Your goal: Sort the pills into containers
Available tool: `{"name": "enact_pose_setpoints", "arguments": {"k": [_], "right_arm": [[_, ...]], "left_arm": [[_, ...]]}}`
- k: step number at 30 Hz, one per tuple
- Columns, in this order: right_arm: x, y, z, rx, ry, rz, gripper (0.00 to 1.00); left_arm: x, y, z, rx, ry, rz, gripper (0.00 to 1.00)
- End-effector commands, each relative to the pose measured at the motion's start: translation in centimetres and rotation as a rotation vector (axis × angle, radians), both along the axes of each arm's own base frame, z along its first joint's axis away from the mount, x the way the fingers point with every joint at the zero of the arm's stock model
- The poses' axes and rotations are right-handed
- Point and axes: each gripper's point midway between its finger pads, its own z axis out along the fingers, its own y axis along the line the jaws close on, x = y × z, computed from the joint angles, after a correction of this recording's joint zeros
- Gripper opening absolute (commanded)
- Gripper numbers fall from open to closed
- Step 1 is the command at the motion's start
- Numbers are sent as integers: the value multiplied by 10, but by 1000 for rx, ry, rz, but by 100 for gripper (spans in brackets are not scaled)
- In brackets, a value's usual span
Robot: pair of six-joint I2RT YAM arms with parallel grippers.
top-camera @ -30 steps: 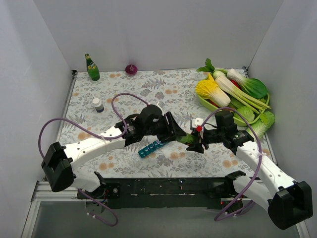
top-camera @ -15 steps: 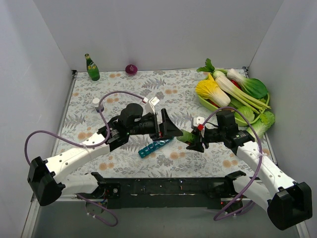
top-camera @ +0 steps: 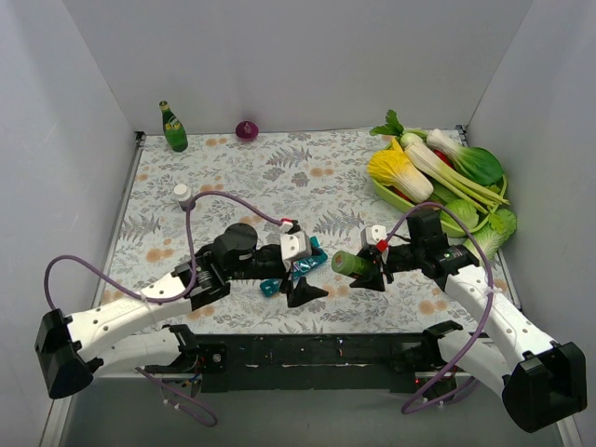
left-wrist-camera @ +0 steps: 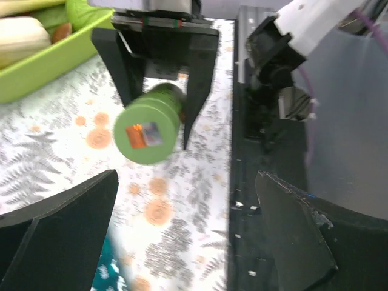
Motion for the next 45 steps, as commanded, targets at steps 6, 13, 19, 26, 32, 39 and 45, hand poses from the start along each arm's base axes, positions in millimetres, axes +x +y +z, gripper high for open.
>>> {"name": "enact_pose_setpoints", "arguments": {"k": [6, 13, 19, 26, 32, 39, 45], "right_arm": [[-6, 3, 11, 44, -21, 50, 1], [-7, 3, 8, 46, -19, 50, 1], [-7, 3, 9, 47, -21, 49, 1], [-6, 3, 9, 46, -20, 48, 1], [-6, 3, 8, 44, -18, 45, 1], [0, 0, 7, 22, -38, 9, 1], [17, -3, 4, -17, -61, -75, 1]], "left_arm": [[41, -39, 7, 7, -294, -12, 98], [45, -50, 15, -5, -270, -15, 90], [40, -56, 3, 25, -225, -57, 77], [38, -59, -7, 70, -198, -69, 65], [38, -57, -12, 94, -178, -65, 52], [41, -57, -7, 90, 38, 55, 0], [38, -54, 0, -32, 687, 317, 0]]}}
